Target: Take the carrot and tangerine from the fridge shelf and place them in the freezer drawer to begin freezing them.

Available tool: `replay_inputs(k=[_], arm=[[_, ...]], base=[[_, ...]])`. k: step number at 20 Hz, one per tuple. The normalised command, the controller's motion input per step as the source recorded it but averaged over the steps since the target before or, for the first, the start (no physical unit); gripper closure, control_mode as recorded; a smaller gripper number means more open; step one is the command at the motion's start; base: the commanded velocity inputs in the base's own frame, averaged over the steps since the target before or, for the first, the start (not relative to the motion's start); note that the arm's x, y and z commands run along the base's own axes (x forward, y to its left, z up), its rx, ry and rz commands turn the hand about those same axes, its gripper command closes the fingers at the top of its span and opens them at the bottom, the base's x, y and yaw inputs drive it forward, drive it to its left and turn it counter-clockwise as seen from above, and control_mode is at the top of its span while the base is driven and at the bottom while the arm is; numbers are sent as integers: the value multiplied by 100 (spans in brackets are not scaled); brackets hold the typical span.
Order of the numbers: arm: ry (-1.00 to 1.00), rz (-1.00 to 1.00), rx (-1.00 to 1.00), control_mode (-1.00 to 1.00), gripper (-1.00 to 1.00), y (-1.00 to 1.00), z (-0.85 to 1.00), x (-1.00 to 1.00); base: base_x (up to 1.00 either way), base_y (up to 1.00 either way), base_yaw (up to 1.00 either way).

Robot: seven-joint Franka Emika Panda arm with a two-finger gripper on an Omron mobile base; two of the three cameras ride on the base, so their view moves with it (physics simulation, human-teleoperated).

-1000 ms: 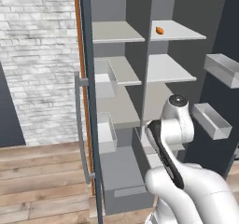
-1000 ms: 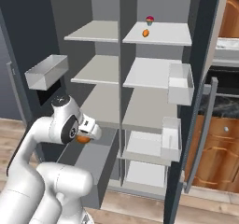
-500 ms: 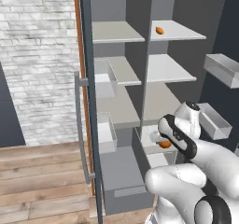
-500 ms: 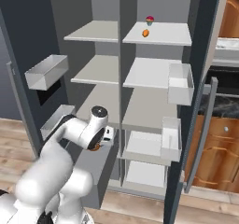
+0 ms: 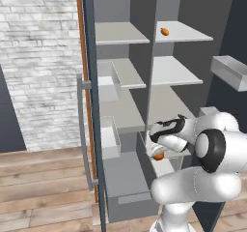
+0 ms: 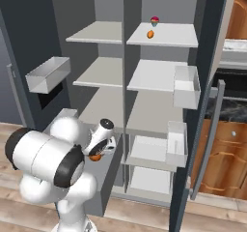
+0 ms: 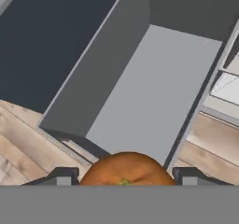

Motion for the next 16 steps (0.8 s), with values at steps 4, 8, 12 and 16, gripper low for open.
replay_inputs(k=[4,8,12,16], arm=[[0,17,0,-100,100,25,-77,36],[0,19,0,-100,100,15,-74,27],[-1,21,1,-100,100,-6,-35,39],[0,19,0,-100,100,0,-36,48]], base=[[0,0,0],[0,0,0],[0,0,0],[0,0,0]])
